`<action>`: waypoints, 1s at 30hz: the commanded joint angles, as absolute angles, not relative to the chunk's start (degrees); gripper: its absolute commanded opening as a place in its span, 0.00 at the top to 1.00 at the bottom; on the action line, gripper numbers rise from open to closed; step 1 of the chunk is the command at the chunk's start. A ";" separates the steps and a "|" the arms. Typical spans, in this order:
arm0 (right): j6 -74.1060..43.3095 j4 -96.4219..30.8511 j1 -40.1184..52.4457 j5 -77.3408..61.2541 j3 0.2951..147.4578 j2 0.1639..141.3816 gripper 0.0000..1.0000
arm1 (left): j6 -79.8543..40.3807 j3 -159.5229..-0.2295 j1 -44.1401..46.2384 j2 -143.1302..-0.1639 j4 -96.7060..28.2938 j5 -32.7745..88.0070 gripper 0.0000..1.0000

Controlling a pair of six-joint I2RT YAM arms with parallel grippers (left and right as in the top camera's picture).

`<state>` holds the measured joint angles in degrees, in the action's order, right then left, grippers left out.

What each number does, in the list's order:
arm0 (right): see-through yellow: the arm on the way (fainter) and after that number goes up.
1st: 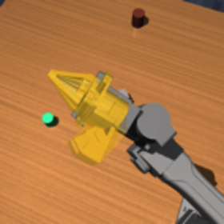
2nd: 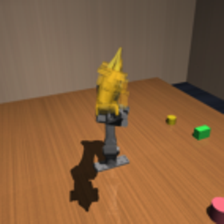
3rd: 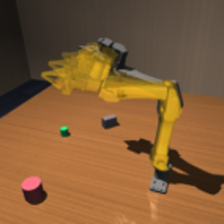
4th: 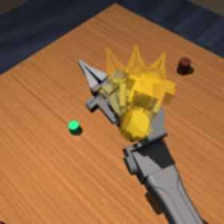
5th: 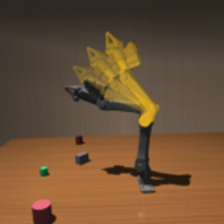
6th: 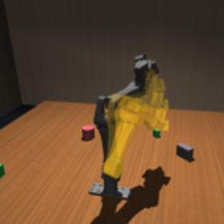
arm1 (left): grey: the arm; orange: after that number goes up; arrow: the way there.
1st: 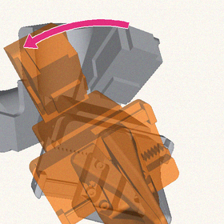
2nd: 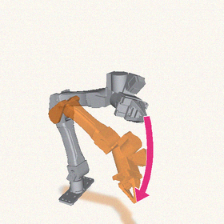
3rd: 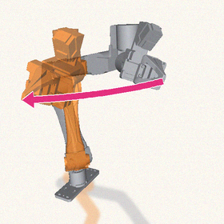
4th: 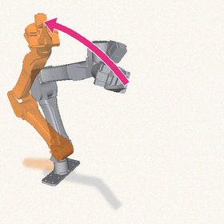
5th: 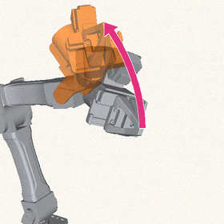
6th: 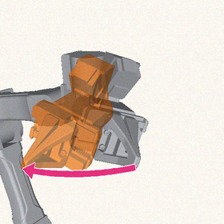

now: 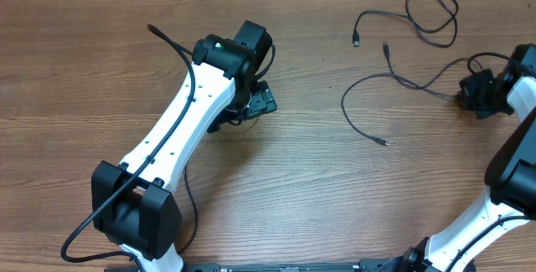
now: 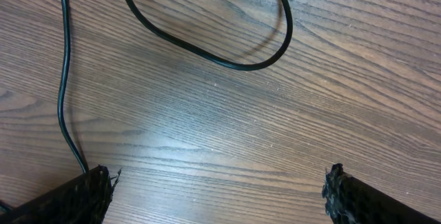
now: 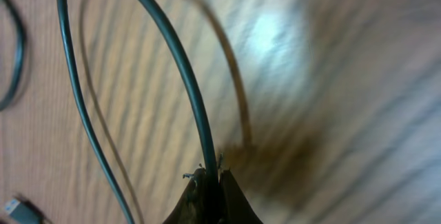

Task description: Untangle cables

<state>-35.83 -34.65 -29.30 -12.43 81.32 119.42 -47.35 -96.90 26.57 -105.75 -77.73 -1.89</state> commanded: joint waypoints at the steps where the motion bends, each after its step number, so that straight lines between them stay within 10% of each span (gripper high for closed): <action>1: -36.47 -33.74 -28.93 -14.06 83.53 119.81 0.96 | -46.24 -97.60 26.33 -103.77 -77.71 -1.67 0.00; 5: -36.47 -33.78 -29.17 -14.04 85.86 119.81 0.93 | -46.24 -97.60 26.33 -103.77 -77.71 -1.69 0.01; 13: -35.05 -40.03 -29.80 -12.75 91.66 119.81 0.21 | -46.24 -97.60 26.33 -103.77 -77.45 -1.89 0.00; 30: -5.28 -54.46 -9.32 -25.30 91.94 119.81 0.22 | -46.50 -97.60 25.69 -103.77 -75.92 -1.89 0.01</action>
<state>-13.56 -53.60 -13.69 -24.45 90.74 119.55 -47.35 -96.90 26.48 -105.75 -75.61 -1.91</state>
